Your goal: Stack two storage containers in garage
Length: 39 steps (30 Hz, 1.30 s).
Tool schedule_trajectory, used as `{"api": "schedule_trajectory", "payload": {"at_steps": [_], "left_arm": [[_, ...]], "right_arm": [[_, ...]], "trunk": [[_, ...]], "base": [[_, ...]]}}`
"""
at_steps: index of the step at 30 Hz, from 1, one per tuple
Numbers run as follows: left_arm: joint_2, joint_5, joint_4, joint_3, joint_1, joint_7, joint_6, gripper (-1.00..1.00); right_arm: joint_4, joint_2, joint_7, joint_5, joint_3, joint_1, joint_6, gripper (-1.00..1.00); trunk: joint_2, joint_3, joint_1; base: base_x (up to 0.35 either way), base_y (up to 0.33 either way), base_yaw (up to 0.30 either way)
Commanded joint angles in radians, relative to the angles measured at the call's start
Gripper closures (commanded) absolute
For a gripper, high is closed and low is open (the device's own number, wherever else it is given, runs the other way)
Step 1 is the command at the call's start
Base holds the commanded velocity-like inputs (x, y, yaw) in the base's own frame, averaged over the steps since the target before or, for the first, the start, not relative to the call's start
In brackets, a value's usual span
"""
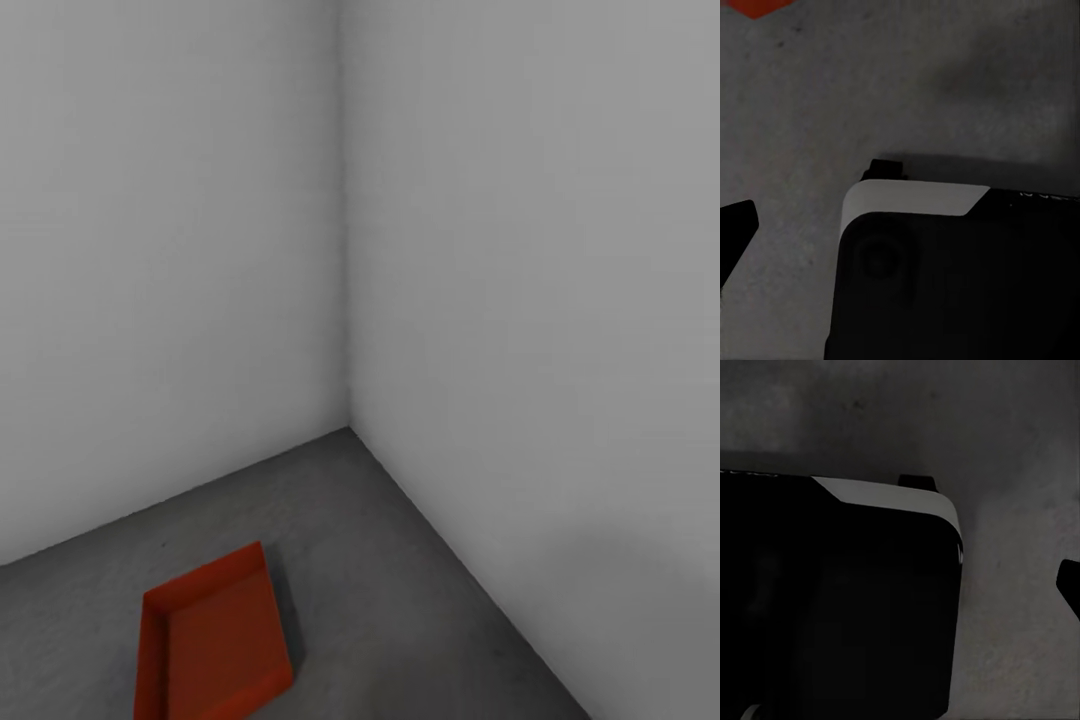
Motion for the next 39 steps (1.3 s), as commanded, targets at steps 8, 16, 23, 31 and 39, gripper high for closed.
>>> {"api": "schedule_trajectory", "payload": {"at_steps": [8, 16, 23, 31, 39], "left_arm": [[0.000, 0.006, 0.001, 0.003, 0.000, 0.000, -0.004, -1.00], [0.000, 0.006, 0.001, 0.003, 0.000, 0.000, -0.004, -1.00], [0.000, 0.006, 0.001, 0.003, 0.000, 0.000, -0.004, -1.00], [0.000, 0.006, 0.001, 0.003, 0.000, 0.000, -0.004, -1.00], [0.000, 0.006, 0.001, 0.003, 0.000, 0.000, -0.004, -1.00]], "right_arm": [[0.003, 0.001, -0.001, -0.010, 0.008, -0.001, -0.005, -1.00], [0.003, 0.001, -0.001, -0.010, 0.007, -0.001, -0.005, -1.00], [0.003, 0.002, -0.001, -0.013, 0.007, -0.001, -0.005, -1.00], [0.003, 0.002, -0.001, -0.015, 0.007, -0.001, -0.005, -1.00], [0.003, 0.002, -0.001, -0.013, 0.007, -0.001, -0.003, -1.00]], "trunk": [[-0.001, 0.005, 0.000], [-0.001, 0.006, 0.000], [-0.001, 0.007, 0.000], [-0.001, 0.013, 0.000], [-0.001, 0.017, 0.000]], "base": [[0.000, 0.000, -0.187], [0.000, 0.000, -0.024], [0.000, 0.000, -0.168], [0.000, 0.000, -0.121], [0.000, 0.000, -0.083]]}}
